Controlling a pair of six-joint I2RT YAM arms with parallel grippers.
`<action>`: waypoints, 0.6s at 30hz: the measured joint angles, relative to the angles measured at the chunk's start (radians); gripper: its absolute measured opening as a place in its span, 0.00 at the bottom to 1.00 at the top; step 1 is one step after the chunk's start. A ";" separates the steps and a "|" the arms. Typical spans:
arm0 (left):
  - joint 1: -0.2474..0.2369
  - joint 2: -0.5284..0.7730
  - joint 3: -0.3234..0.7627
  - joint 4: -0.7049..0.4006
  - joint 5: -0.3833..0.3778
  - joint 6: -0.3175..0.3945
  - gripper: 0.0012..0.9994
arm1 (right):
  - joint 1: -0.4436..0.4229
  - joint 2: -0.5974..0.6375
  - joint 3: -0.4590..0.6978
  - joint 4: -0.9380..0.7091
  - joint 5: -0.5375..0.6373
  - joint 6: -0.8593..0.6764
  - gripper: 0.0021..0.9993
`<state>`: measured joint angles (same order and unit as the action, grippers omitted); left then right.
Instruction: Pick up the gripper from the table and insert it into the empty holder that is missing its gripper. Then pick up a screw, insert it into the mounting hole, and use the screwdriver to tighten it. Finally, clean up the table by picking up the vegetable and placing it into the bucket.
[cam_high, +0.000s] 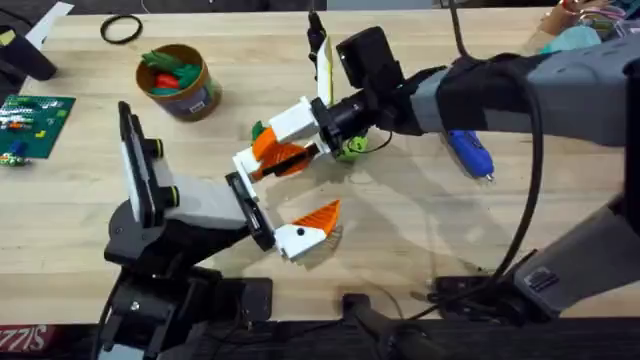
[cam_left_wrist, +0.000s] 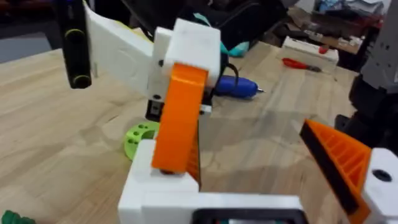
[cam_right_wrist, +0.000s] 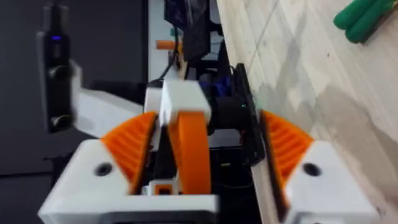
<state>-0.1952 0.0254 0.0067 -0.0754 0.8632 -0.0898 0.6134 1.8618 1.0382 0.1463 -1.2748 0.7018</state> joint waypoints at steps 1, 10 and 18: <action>-0.001 0.000 0.000 0.000 0.006 0.000 0.99 | 0.001 0.000 0.000 0.000 0.003 0.000 0.99; -0.001 0.000 0.000 -0.003 0.028 0.001 0.99 | -0.011 0.000 0.000 0.000 0.021 0.001 1.00; -0.001 0.000 0.000 -0.003 0.032 0.002 0.99 | -0.092 0.000 0.000 0.000 0.022 0.005 1.00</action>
<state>-0.1959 0.0250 0.0067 -0.0788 0.8948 -0.0879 0.5213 1.8618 1.0382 0.1467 -1.2525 0.7064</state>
